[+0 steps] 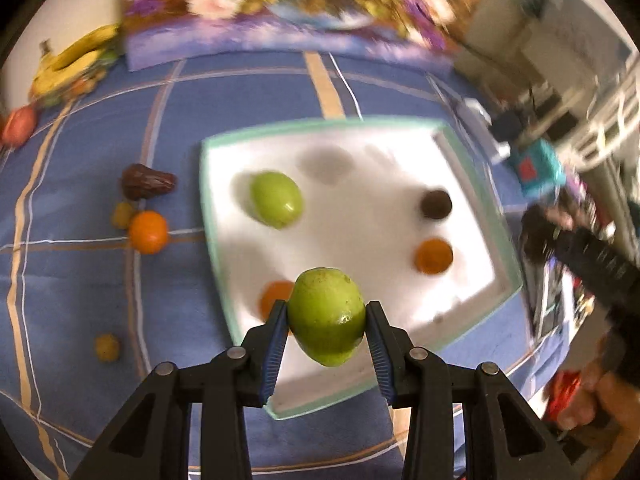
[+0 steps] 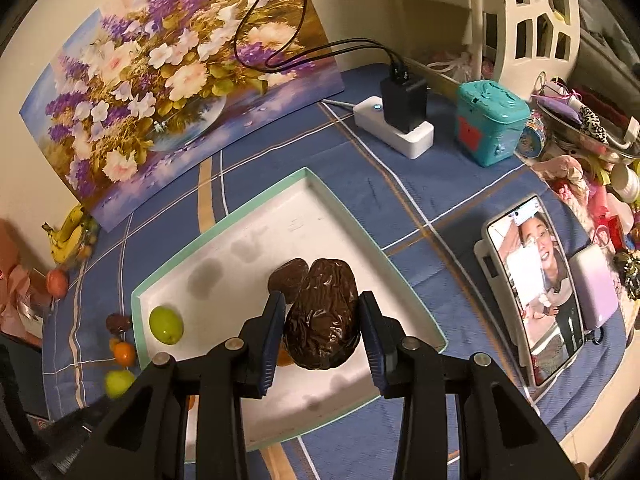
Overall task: Organize fruits
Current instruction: 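Lift and carry the avocado and mango over the tray with both tools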
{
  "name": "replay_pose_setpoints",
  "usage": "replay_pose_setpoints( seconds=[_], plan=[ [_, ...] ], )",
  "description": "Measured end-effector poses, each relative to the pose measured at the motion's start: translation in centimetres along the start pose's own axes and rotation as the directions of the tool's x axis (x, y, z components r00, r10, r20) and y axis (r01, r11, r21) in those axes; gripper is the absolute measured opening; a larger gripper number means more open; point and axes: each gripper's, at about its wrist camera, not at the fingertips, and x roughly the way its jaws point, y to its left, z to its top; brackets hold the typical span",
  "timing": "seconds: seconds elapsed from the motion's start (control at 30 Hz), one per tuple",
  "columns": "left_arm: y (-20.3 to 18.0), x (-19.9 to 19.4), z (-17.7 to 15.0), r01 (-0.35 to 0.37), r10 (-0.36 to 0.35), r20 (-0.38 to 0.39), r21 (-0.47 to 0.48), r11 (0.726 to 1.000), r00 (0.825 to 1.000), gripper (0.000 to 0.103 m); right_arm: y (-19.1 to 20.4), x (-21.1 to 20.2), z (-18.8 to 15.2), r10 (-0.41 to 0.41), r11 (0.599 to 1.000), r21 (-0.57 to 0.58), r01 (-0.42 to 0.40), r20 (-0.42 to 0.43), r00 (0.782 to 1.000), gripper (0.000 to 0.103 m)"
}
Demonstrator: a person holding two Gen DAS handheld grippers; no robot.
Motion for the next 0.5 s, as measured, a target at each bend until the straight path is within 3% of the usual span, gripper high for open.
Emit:
replay_pose_setpoints(
  seconds=[0.2,0.5],
  plan=[
    [-2.0,2.5,-0.9,-0.041,0.044,-0.061,0.062,0.997,0.997,0.041,0.0,0.3,0.3,-0.003,1.0,-0.011,0.003,-0.02,1.0,0.039],
    [-2.8,4.5,-1.4,-0.059,0.07,-0.114,0.092,0.994,0.991,0.041,-0.5,4.5,-0.8,-0.047,0.999,-0.029,0.043,-0.153,0.987,0.039]
  ],
)
